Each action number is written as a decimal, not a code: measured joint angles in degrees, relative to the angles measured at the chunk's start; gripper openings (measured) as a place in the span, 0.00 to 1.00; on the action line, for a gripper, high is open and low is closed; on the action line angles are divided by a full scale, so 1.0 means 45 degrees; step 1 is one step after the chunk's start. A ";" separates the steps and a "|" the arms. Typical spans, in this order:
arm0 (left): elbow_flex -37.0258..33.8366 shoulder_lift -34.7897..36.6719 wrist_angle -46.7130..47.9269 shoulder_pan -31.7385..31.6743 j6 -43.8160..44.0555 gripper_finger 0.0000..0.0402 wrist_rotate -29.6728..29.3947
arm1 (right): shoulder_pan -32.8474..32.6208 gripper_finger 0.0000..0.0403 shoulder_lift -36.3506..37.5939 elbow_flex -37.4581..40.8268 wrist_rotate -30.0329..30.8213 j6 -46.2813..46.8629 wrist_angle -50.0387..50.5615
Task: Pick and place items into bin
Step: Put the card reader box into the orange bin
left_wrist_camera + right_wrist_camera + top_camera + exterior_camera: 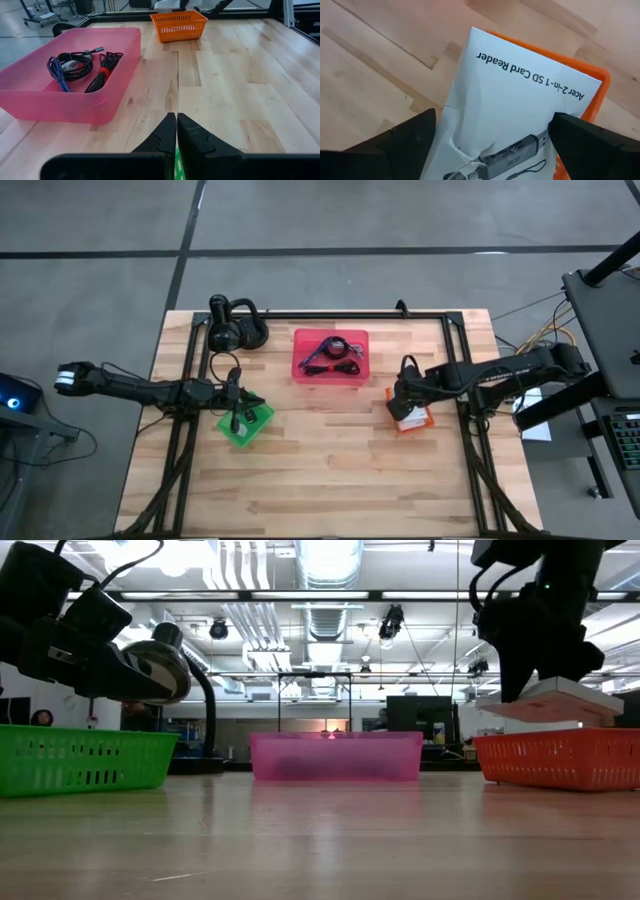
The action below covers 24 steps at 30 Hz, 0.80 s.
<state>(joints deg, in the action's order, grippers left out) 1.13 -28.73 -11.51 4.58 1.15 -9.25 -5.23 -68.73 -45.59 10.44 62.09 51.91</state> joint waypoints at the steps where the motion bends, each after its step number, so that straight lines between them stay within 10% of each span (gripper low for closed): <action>1: 0.0000 -0.0003 0.0000 0.0000 0.0000 0.00 0.0002 | 0.0000 0.89 0.0005 -0.0058 0.0008 -0.0001 0.0008; 24: -0.0005 0.0000 0.0005 0.0000 -0.0015 0.00 -0.0001 | -0.0024 0.88 -0.1292 -0.0207 -0.0367 -0.0955 0.0041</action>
<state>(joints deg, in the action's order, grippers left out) 1.10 -28.73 -11.49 4.58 1.08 -9.26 -5.34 -74.54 -46.52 8.79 57.79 52.10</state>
